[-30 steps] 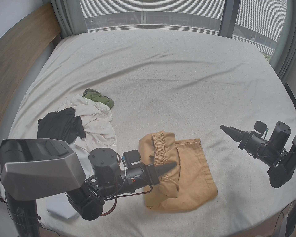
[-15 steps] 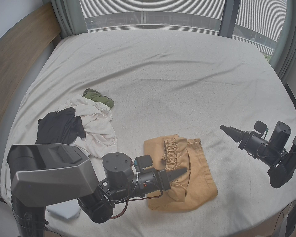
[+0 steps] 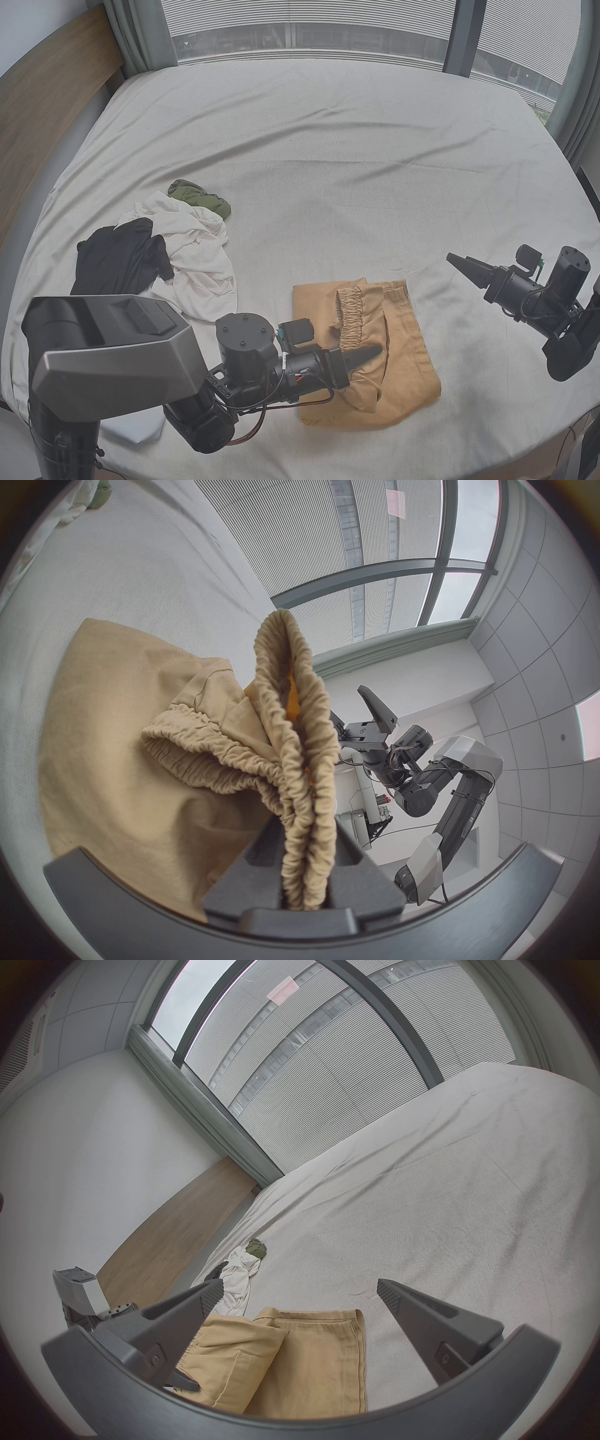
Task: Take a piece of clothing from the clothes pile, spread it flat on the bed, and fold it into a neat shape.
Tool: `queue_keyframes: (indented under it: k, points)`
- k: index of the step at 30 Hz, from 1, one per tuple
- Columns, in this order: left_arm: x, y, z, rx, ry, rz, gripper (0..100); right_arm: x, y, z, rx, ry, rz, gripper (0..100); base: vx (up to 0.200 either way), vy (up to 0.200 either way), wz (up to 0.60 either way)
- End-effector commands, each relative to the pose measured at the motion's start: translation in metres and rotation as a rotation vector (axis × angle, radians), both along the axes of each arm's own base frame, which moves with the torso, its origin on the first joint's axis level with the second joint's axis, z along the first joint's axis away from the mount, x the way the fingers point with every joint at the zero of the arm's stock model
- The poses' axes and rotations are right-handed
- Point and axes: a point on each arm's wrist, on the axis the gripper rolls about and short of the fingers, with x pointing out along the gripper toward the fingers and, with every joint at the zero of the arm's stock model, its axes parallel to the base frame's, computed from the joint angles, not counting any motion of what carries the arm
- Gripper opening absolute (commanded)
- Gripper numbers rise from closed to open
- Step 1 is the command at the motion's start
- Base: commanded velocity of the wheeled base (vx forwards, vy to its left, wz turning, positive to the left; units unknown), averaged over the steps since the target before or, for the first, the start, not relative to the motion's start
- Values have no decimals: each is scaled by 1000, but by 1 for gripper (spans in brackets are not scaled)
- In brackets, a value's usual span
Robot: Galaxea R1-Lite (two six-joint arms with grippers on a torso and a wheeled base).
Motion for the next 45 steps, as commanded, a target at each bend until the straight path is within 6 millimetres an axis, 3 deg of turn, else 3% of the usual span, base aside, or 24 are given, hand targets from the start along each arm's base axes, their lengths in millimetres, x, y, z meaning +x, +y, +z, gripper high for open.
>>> queue_keyframes:
  k: [1,21,22,45]
  points:
    - [0,-1,-2,3,4,-1,0,0,0,0,0,0,2,100,0,0,0]
    - [3,-2,-3,2,3,-1,0,0,0,0,0,0,0,100,0,0,0]
    - [3,-2,-4,4,5,2,100,0,0,0,0,0,0,100,0,0,0]
    - [-1,-1,1,3,-13,49,100,-1,0,-1,0,6,0,100,0,0,0]
